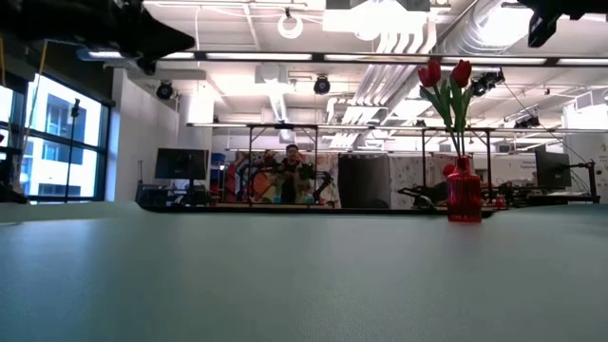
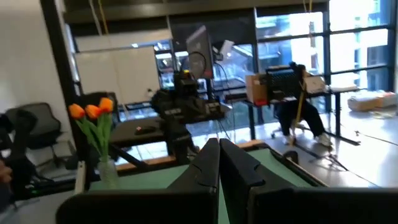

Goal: Sort flowers into vase by color
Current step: Return to Home Position

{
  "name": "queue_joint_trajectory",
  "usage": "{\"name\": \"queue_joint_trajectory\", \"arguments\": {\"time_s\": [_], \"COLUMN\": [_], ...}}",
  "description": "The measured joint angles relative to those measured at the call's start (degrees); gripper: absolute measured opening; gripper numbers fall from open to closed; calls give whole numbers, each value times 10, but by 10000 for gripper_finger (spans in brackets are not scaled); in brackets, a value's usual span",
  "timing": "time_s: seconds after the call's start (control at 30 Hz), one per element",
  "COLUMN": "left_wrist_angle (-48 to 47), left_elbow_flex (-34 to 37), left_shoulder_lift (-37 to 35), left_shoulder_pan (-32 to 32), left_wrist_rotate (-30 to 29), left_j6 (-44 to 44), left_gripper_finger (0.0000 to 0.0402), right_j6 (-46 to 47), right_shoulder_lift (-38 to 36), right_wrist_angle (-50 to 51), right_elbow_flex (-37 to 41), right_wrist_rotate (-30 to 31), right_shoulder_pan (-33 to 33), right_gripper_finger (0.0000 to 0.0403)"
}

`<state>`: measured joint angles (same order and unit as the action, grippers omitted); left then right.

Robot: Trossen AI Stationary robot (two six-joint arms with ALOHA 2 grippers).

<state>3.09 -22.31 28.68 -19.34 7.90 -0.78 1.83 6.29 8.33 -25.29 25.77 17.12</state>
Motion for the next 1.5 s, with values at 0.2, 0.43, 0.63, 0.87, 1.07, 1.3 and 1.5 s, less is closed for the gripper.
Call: {"name": "queue_joint_trajectory", "arguments": {"time_s": [0.2,0.43,0.63,0.87,1.07,1.3,1.5], "left_wrist_angle": [62,139,219,64,-56,-75,-52], "left_elbow_flex": [0,33,119,123,123,143,177], "left_shoulder_lift": [94,101,23,-104,-212,-241,-225], "left_shoulder_pan": [37,57,72,54,47,47,47], "left_wrist_rotate": [-19,-36,-57,-52,-40,-71,-107], "left_j6": [-15,-6,46,18,29,36,33], "left_gripper_finger": [0,0,0,0,0,0,0], "right_j6": [7,16,23,-3,-6,28,30], "right_shoulder_lift": [-22,-22,-22,-25,-60,-52,-38], "right_wrist_angle": [-63,-124,-125,-123,-77,-54,-57], "right_elbow_flex": [77,128,131,131,131,130,130], "right_wrist_rotate": [-10,-20,-36,-37,-33,-46,-12], "right_shoulder_pan": [0,0,0,0,0,0,0], "right_gripper_finger": [0,0,0,0,0,0,0]}}
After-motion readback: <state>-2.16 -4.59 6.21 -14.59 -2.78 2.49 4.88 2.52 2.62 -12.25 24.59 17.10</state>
